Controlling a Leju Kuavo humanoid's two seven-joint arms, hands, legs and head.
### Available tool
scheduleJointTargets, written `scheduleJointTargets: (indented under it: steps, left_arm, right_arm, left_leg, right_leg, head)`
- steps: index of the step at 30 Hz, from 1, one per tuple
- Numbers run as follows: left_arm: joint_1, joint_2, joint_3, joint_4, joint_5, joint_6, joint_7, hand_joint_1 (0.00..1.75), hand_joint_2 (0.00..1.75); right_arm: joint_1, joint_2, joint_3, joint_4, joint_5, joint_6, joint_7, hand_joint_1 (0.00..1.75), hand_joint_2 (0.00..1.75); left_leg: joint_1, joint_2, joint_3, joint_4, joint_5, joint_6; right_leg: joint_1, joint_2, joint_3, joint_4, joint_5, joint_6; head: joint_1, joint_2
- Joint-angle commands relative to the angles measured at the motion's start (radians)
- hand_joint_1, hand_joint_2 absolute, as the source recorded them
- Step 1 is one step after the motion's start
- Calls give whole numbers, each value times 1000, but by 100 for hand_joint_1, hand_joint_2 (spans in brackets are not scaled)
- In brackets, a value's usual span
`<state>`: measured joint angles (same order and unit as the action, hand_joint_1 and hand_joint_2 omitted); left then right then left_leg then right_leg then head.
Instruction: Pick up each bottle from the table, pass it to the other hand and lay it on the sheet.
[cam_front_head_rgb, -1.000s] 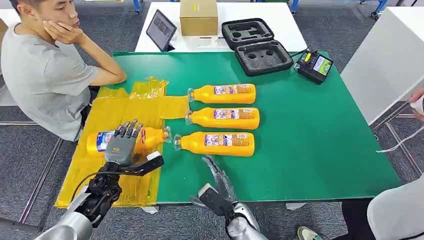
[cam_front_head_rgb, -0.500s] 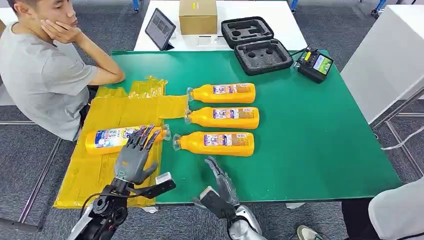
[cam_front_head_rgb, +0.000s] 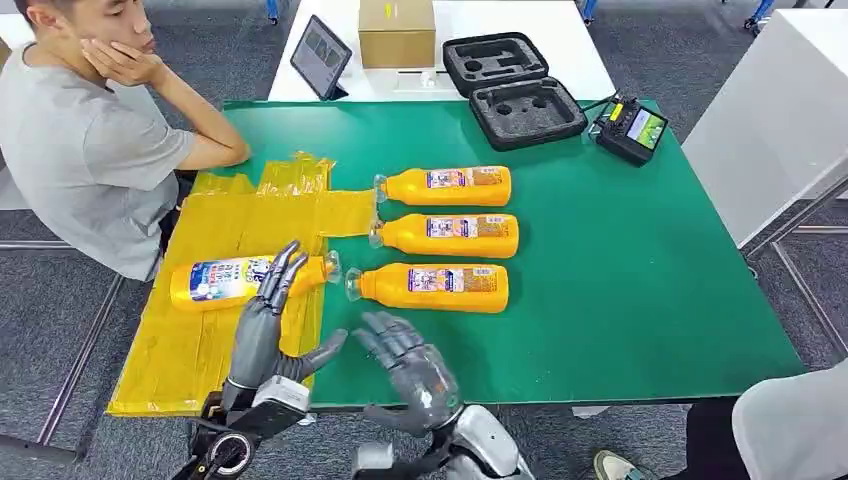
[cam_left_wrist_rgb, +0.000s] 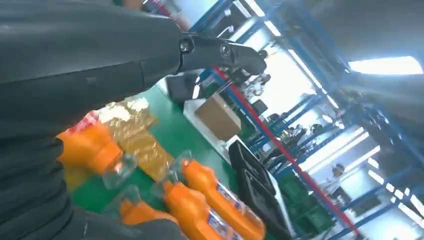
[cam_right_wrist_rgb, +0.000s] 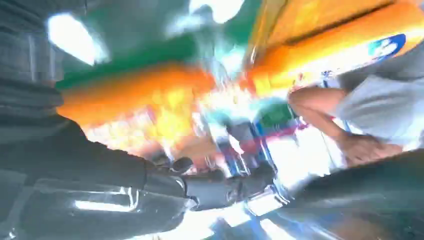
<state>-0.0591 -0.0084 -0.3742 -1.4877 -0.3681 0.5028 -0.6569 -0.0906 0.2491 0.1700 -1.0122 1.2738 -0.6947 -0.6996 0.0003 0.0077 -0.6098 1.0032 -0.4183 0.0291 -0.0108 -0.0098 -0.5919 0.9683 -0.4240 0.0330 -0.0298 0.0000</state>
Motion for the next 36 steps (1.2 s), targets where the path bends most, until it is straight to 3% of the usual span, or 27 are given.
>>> scheduleJointTargets:
  steps: [1, 8, 17, 25, 28, 30, 36]
  left_arm:
    - [-47, -46, -40, 182, 87, 1, -41, 0, 175]
    - [-79, -57, -106, 198, 175, -36, -41, 0, 175]
    - [-114, -72, -146, 175, 210, 6, -41, 0, 175]
    - [-95, -80, -132, 97, 306, 41, -41, 0, 175]
    - [-95, -75, -141, 89, 308, 45, -41, 0, 175]
    - [-99, -73, -151, 84, 307, 49, -41, 0, 175]
    - [-99, -70, -162, 56, 309, 77, -41, 0, 175]
  right_arm:
    - [22, -25, -332, -242, 90, -3, 89, 0, 175]
    - [-96, -113, -321, -35, 102, -3, 231, 0, 175]
    - [-170, -191, -327, 137, 91, -3, 295, 0, 175]
    - [-265, -231, -284, 295, 181, -3, 400, 0, 175]
    - [-271, -261, -219, 300, 295, -3, 468, 0, 175]
    - [-299, -309, -47, 319, 297, -3, 572, 0, 175]
    - [-332, -290, 28, 310, 285, -3, 580, 0, 175]
  left_leg:
    - [-1, -6, 2, -1, 1, 0]
    - [-2, -3, 2, 0, 1, 1]
    - [-2, -2, 3, 0, 1, 1]
    - [-2, -1, 2, 1, 1, 1]
    - [-2, 0, 2, 1, 0, 1]
    - [-2, -1, 3, 1, 0, 0]
    - [-2, 1, 0, 1, 1, 1]
  right_leg:
    - [-1, -5, 3, -1, -1, 0]
    - [-2, -2, 3, -1, 2, 1]
    - [-2, -1, 4, -1, 2, 2]
    - [-2, 0, 3, -1, 2, 2]
    - [-2, 1, 3, -1, 2, 2]
    - [-2, 0, 4, 0, 1, 2]
    - [-2, 2, 1, 0, 3, 2]
  head:
    - [1, 0]
    - [1, 0]
    - [0, 0]
    - [1, 0]
    - [1, 0]
    - [1, 0]
    - [1, 0]
